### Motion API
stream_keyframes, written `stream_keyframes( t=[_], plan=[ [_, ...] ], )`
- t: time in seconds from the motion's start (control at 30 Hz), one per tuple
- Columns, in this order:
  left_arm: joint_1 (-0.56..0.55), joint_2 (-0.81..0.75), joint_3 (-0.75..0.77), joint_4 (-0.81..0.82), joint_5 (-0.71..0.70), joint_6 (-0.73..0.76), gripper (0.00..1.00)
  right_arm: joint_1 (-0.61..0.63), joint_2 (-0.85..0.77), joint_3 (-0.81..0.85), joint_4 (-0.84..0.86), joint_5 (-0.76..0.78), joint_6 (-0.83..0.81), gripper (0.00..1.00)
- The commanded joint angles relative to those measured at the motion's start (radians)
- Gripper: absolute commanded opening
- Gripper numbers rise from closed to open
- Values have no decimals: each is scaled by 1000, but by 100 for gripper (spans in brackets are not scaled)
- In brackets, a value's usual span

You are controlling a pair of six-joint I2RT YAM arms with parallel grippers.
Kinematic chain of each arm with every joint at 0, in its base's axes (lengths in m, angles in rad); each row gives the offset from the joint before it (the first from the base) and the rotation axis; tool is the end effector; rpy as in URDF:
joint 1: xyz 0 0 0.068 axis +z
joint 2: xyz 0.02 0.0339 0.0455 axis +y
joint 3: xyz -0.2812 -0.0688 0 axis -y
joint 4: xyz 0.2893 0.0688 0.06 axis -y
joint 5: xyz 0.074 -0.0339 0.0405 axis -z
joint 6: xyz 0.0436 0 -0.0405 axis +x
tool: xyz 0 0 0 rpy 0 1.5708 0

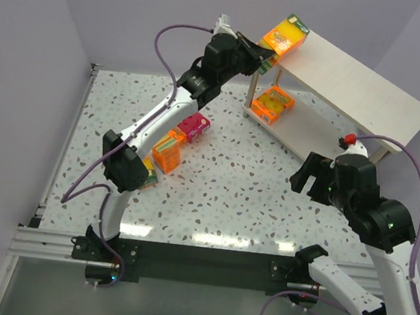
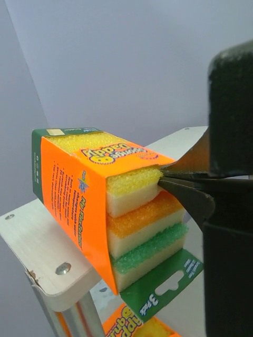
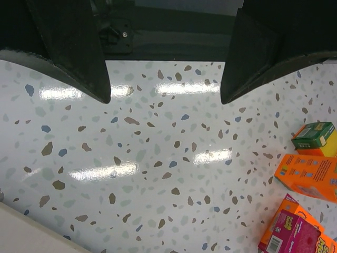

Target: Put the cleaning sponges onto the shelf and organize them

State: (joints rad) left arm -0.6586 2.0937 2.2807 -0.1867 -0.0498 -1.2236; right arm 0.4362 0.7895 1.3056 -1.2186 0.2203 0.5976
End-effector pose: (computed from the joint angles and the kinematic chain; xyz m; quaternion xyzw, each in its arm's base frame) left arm 0.4371 -0.3355 0.4699 -0.2139 0.6739 -0.5610 0.4306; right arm 0.1245 0.0475 0.4328 0.1188 0.8951 0.1199 0.4128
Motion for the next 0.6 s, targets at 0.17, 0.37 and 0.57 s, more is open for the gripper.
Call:
stream_keyframes(
  t=[0.17,0.37,0.57],
  plan=[
    [14,63,80,245,-22,-145,0,-4,-15,-26,24,25,16,88],
    [14,121,80,308,11,-232,0,-4,-6,-35,41,17,2,88],
    [25,170,85,351,21,-269,0,-4,4,-40,54,13,-9,88]
  ],
)
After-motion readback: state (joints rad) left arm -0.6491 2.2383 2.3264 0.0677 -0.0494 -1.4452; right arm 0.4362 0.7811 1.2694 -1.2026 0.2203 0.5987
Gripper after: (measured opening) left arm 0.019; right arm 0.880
